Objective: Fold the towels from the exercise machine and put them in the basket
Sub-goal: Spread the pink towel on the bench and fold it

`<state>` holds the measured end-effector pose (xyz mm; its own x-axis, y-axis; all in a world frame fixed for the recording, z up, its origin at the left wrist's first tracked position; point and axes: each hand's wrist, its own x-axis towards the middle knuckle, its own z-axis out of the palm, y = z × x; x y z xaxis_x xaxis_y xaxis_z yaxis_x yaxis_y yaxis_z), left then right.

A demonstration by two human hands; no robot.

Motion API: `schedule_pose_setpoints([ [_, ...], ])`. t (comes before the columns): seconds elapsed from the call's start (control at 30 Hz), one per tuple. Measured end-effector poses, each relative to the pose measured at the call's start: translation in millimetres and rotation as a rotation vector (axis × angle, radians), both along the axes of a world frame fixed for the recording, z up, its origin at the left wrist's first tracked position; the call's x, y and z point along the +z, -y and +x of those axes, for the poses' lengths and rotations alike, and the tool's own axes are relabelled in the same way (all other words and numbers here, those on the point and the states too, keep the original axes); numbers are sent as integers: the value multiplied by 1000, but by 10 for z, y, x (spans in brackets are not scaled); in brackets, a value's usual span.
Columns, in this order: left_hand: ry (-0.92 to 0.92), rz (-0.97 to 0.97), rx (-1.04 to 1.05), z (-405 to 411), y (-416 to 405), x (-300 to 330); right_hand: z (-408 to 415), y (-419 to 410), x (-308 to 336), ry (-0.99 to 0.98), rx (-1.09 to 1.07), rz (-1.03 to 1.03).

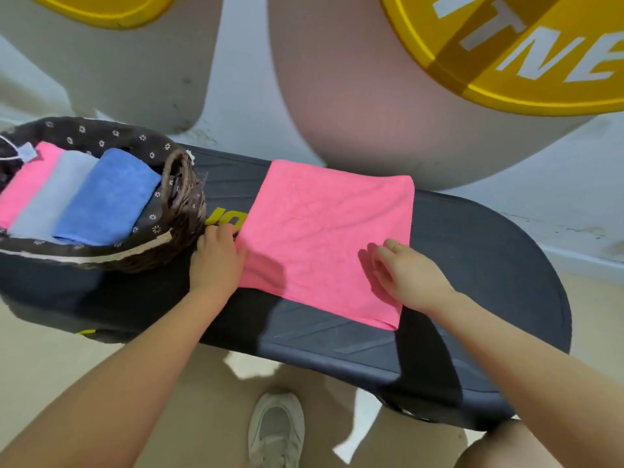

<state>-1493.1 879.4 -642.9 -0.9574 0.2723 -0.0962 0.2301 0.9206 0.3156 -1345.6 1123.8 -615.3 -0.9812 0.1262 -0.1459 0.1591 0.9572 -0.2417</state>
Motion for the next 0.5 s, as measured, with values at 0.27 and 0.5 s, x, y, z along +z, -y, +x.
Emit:
schedule_pose_setpoints([
  [0.27,159,-218,196,291,166,14,536,191,-34,168,49,-53],
  [0.5,282,-61,329,322,35,121,645,262,6,178,76,85],
])
